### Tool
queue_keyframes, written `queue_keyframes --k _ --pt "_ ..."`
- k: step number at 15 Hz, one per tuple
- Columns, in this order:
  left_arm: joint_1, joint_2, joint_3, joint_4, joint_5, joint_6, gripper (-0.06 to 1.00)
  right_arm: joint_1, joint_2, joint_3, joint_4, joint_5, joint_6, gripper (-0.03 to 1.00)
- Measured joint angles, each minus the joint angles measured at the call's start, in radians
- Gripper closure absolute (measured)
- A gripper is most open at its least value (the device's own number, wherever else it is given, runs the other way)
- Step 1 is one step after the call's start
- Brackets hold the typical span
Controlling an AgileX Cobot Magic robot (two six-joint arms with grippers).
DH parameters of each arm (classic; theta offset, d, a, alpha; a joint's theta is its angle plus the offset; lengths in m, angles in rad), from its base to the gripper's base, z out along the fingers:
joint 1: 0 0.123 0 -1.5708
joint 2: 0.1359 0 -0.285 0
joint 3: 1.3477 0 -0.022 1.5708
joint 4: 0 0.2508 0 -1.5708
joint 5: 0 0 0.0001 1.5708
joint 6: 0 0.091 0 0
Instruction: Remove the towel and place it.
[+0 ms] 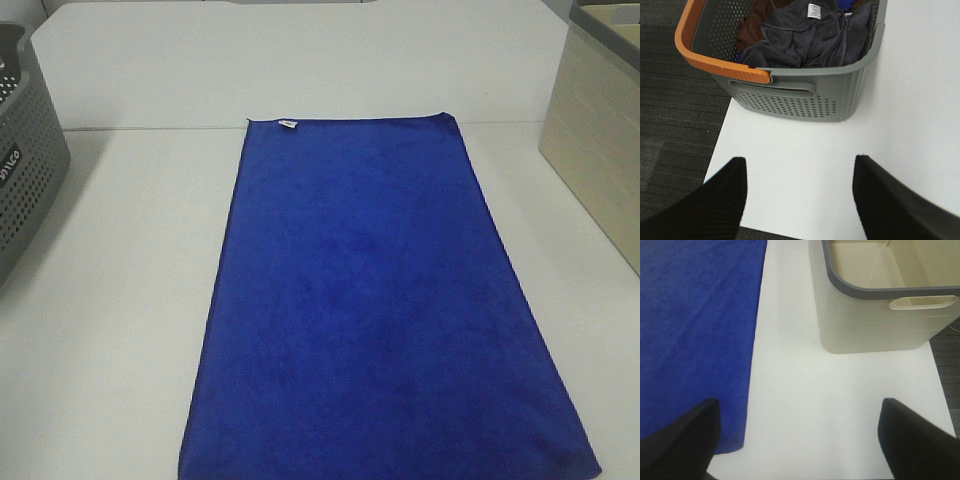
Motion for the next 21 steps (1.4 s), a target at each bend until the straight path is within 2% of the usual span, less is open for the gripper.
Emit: queue_keyframes --k 2,5,10,11,15,18,21 --pt "-0.013 -0.107 0.07 0.0 0.002 0.023 0.36 0.0 -0.084 0.045 -0.042 0.0 0.004 0.17" --pt "-0.074 -0.227 0.138 -0.001 0.017 0.051 0.36 0.0 -0.179 0.089 -0.063 0.0 0.008 0.17" --pt "-0.075 -0.48 0.229 -0.008 0.037 0.051 0.36 0.0 -0.355 0.204 -0.064 0.0 0.01 0.17" --pt "-0.075 -0.562 0.248 -0.045 0.082 0.051 0.36 0.0 -0.441 0.284 -0.066 0.0 0.009 0.17" --pt "-0.075 -0.574 0.282 -0.129 0.087 0.052 0.36 0.0 -0.503 0.442 -0.058 0.004 0.004 0.17" --pt "-0.075 -0.574 0.3 -0.1 0.057 0.052 0.36 0.0 -0.503 0.455 -0.025 -0.01 0.001 0.17" --pt "-0.075 -0.574 0.33 -0.082 -0.027 0.023 0.36 0.0 -0.503 0.491 0.065 -0.099 -0.01 0.17"
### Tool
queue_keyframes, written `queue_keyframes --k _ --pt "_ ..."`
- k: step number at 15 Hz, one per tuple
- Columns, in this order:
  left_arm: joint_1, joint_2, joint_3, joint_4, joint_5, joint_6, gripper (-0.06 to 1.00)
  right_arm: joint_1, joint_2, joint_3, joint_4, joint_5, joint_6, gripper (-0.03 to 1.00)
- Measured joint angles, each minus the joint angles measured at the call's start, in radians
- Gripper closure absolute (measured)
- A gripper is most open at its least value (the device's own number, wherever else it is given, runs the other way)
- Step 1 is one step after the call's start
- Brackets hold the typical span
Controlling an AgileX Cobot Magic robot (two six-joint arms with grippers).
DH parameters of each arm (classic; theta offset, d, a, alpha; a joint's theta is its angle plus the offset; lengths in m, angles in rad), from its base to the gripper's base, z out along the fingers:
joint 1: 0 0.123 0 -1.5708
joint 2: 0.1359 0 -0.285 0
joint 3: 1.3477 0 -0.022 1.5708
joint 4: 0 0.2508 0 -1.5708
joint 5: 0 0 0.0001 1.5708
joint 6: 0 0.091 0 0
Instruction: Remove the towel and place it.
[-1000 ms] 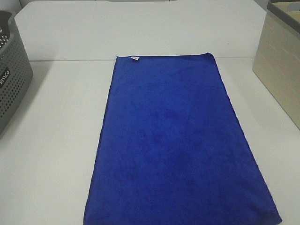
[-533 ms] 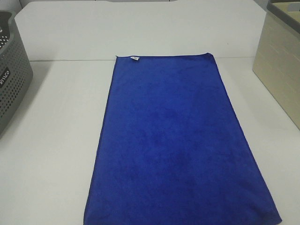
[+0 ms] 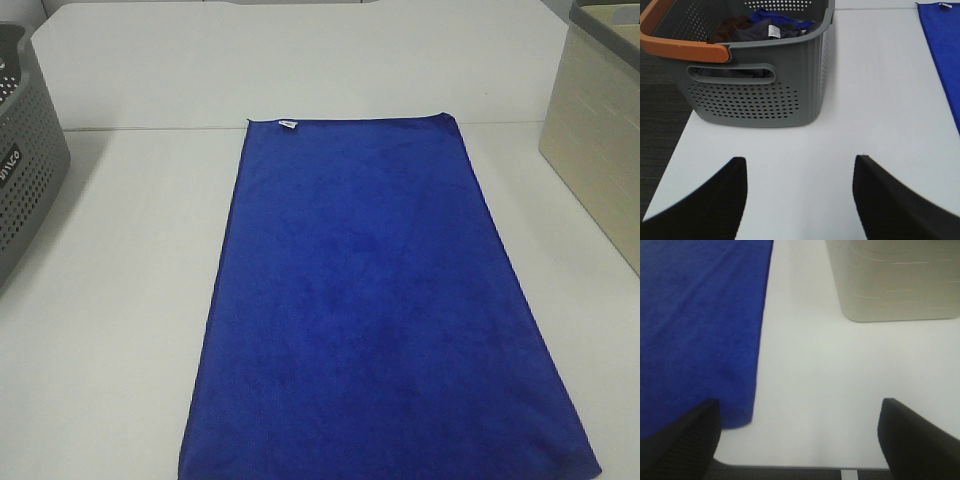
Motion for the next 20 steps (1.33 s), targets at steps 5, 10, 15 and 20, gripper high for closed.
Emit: queue_keyframes --k 5,10,15,20 --pt "0.0 0.0 0.01 -0.011 -0.022 -0.014 0.36 0.0 0.0 0.006 0.089 -0.009 -0.098 0.17" --pt "-0.004 0.0 0.01 -0.012 -0.024 -0.014 0.36 0.0 0.0 0.006 0.09 -0.009 -0.098 0.17" --pt "-0.053 0.0 0.01 -0.019 -0.024 -0.018 0.36 0.0 0.0 0.006 0.094 -0.009 -0.099 0.17" --pt "-0.053 0.0 0.01 -0.027 -0.024 -0.018 0.36 0.0 0.0 0.006 0.105 -0.009 -0.101 0.17"
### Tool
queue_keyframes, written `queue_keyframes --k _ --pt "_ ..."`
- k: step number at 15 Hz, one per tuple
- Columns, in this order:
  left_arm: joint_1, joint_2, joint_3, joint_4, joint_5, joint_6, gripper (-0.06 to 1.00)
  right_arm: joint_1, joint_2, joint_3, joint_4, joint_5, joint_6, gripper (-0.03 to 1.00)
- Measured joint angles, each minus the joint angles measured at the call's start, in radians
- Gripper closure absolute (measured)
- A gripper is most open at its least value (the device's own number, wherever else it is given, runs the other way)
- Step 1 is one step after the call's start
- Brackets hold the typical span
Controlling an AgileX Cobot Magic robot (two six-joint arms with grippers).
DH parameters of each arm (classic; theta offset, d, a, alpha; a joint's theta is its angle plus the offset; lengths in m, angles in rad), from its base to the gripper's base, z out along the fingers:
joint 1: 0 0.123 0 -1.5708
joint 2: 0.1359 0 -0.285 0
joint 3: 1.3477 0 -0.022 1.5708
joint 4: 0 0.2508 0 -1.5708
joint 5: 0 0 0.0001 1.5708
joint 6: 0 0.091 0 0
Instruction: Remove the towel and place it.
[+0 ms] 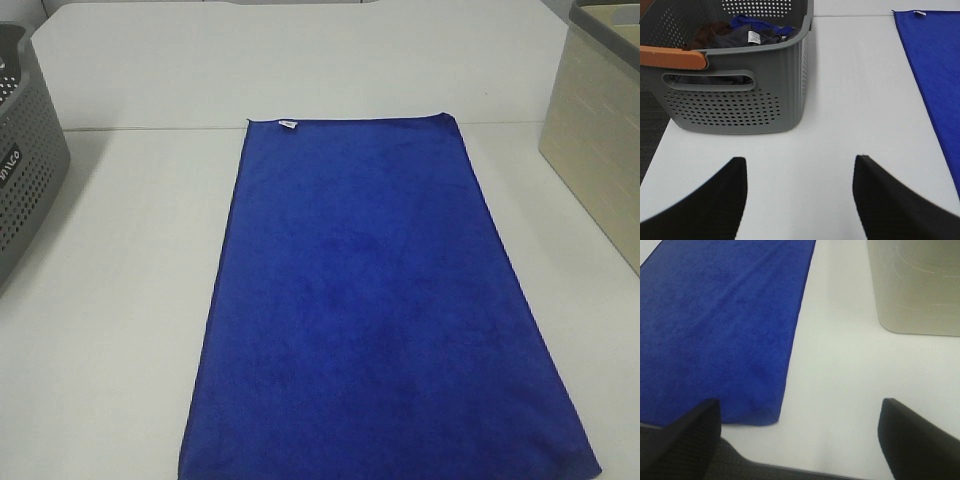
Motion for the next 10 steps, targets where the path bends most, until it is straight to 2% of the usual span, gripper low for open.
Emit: queue_keyframes --k 10 --pt "0.0 0.0 0.0 -0.02 0.0 0.0 0.36 0.0 0.0 0.0 0.0 0.0 0.0 0.17"
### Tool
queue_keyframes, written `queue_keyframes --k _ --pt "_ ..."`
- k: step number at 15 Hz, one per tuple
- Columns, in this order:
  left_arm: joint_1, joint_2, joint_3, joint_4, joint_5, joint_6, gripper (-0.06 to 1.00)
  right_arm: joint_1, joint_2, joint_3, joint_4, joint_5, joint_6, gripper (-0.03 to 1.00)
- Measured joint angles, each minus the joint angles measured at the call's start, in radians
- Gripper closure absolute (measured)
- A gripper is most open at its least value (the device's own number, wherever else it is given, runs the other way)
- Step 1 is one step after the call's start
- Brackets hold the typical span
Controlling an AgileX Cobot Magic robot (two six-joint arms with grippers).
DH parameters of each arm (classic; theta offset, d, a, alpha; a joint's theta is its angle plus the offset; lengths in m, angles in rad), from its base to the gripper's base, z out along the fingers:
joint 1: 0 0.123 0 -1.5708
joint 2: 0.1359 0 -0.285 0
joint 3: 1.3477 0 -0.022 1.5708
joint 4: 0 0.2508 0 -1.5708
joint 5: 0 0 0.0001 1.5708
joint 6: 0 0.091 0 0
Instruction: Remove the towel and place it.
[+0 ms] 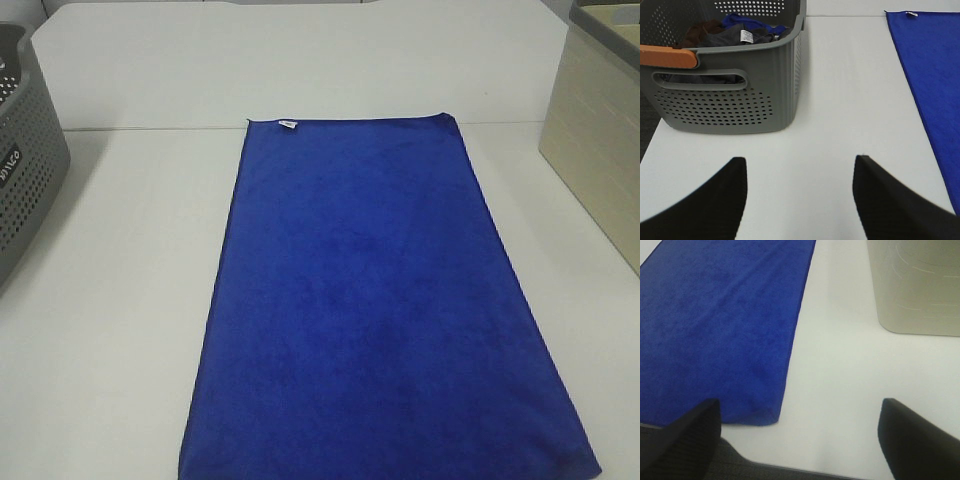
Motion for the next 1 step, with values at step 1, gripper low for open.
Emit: queue_keyframes --k 1 --pt "0.0 0.0 0.0 0.0 0.0 0.0 0.36 0.0 0.0 0.0 0.0 0.0 0.0 0.17"
